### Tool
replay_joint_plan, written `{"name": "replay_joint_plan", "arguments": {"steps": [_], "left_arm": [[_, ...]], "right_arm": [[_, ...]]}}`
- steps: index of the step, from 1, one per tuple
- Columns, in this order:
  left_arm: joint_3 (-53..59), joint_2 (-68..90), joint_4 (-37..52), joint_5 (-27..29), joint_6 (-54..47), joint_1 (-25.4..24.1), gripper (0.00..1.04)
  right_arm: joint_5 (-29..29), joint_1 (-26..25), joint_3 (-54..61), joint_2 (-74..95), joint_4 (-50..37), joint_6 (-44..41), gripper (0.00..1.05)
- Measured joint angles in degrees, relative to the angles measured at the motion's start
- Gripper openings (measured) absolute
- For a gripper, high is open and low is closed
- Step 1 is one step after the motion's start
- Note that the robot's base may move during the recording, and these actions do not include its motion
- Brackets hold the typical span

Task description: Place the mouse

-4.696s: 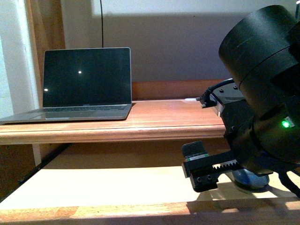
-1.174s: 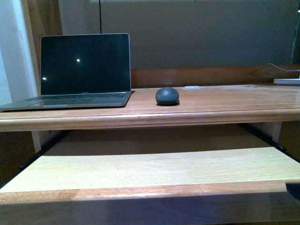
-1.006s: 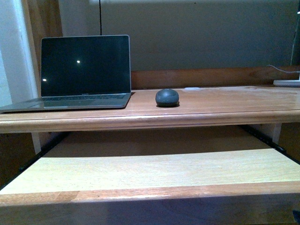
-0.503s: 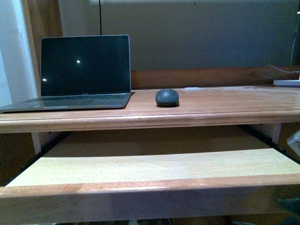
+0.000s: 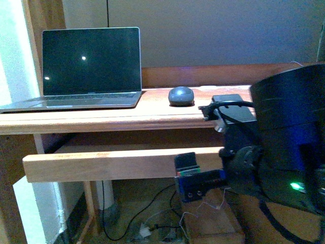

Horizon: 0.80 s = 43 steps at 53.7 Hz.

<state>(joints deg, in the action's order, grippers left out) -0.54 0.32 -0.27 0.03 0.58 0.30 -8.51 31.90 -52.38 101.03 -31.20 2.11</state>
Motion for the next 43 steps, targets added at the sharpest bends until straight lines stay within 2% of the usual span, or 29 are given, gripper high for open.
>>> {"name": "replay_joint_plan", "arguments": {"steps": [10, 21, 26, 34, 43], "left_arm": [[0.0, 0.0, 0.0, 0.0, 0.0, 0.0, 0.97], [0.0, 0.0, 0.0, 0.0, 0.0, 0.0, 0.97], [0.0, 0.0, 0.0, 0.0, 0.0, 0.0, 0.97], [0.0, 0.0, 0.0, 0.0, 0.0, 0.0, 0.97], [0.0, 0.0, 0.0, 0.0, 0.0, 0.0, 0.97]], "right_arm": [[-5.2, 2.0, -9.1, 6.3, 3.2, 2.9, 0.97], [-2.5, 2.1, -6.8, 3.4, 2.2, 3.8, 0.97], [-1.2, 1.4, -1.5, -2.7, 2.0, 5.1, 0.97], [1.4, -2.9, 13.3, -21.9, 5.7, 9.3, 0.97], [6.0, -8.2, 27.0, -45.2, 15.9, 14.2, 0.97]]}}
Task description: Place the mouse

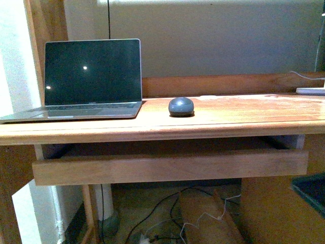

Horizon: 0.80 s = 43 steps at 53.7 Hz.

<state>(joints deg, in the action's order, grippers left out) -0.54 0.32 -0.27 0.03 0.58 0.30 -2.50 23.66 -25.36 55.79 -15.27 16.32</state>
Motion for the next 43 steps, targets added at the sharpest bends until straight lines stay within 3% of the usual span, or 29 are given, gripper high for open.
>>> {"name": "replay_joint_plan", "arguments": {"steps": [14, 26, 31, 36, 43], "left_arm": [[0.0, 0.0, 0.0, 0.0, 0.0, 0.0, 0.97], [0.0, 0.0, 0.0, 0.0, 0.0, 0.0, 0.97], [0.0, 0.0, 0.0, 0.0, 0.0, 0.0, 0.97], [0.0, 0.0, 0.0, 0.0, 0.0, 0.0, 0.97], [0.0, 0.0, 0.0, 0.0, 0.0, 0.0, 0.97]], "right_arm": [[1.8, -5.6, 9.6, -27.1, 15.5, 4.5, 0.97], [11.0, -13.3, 13.1, -42.5, 25.5, 6.7, 0.97], [15.2, -18.3, 15.2, -45.8, 25.4, 5.7, 0.97], [3.3, -23.0, 21.0, -51.6, 16.5, -5.2, 0.79], [2.5, -23.4, 22.9, -53.0, 15.7, -13.3, 0.53]]}}
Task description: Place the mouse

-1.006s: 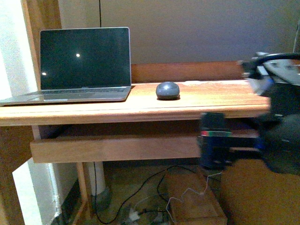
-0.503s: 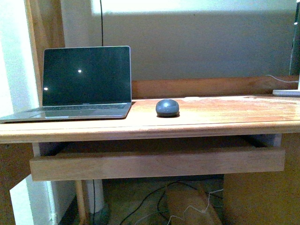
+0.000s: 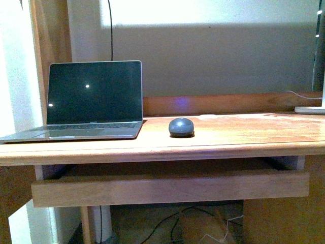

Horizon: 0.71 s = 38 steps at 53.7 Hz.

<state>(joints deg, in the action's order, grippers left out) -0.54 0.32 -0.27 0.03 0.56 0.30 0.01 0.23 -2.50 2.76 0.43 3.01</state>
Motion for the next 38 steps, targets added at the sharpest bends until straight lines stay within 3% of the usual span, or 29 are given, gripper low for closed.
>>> {"name": "replay_joint_plan", "arguments": {"steps": [10, 16, 25, 38], "left_arm": [[0.0, 0.0, 0.0, 0.0, 0.0, 0.0, 0.97], [0.0, 0.0, 0.0, 0.0, 0.0, 0.0, 0.97], [0.0, 0.0, 0.0, 0.0, 0.0, 0.0, 0.97], [0.0, 0.0, 0.0, 0.0, 0.0, 0.0, 0.97]], "right_arm": [[0.0, -0.1, 1.6, -2.1, -0.3, -1.8, 0.25], [0.0, -0.1, 1.6, -2.4, -0.3, -2.6, 0.02], [0.0, -0.1, 1.6, -2.4, -0.3, -2.7, 0.03], [0.0, -0.1, 1.6, -2.4, -0.3, -2.7, 0.40]]}}
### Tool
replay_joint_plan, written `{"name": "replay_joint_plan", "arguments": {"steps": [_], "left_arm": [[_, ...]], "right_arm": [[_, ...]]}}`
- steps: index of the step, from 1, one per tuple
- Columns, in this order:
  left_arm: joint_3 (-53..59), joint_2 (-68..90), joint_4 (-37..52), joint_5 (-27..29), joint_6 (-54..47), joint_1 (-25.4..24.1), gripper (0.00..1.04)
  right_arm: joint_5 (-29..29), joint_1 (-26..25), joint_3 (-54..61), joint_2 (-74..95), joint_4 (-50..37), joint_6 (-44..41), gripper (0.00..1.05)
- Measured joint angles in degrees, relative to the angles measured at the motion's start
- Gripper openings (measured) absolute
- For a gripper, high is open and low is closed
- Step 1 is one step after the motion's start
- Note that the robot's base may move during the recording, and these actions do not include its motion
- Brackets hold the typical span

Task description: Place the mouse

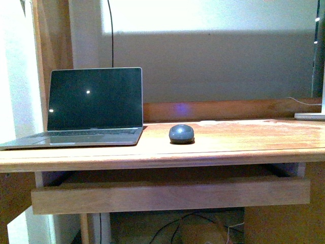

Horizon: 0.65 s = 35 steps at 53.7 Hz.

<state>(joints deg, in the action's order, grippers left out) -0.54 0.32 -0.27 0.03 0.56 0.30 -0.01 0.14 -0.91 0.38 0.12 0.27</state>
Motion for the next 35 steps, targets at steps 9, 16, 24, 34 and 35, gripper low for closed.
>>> {"name": "replay_joint_plan", "arguments": {"steps": [9, 16, 24, 34, 35], "left_arm": [[0.0, 0.0, 0.0, 0.0, 0.0, 0.0, 0.97], [0.0, 0.0, 0.0, 0.0, 0.0, 0.0, 0.97], [0.0, 0.0, 0.0, 0.0, 0.0, 0.0, 0.97], [0.0, 0.0, 0.0, 0.0, 0.0, 0.0, 0.97], [0.0, 0.0, 0.0, 0.0, 0.0, 0.0, 0.97]], "right_arm": [[0.0, 0.0, 0.0, 0.0, 0.0, 0.0, 0.71], [0.0, 0.0, 0.0, 0.0, 0.0, 0.0, 0.94], [0.0, 0.0, 0.0, 0.0, 0.0, 0.0, 0.97], [0.0, 0.0, 0.0, 0.0, 0.0, 0.0, 0.97], [0.0, 0.0, 0.0, 0.0, 0.0, 0.0, 0.97]]}}
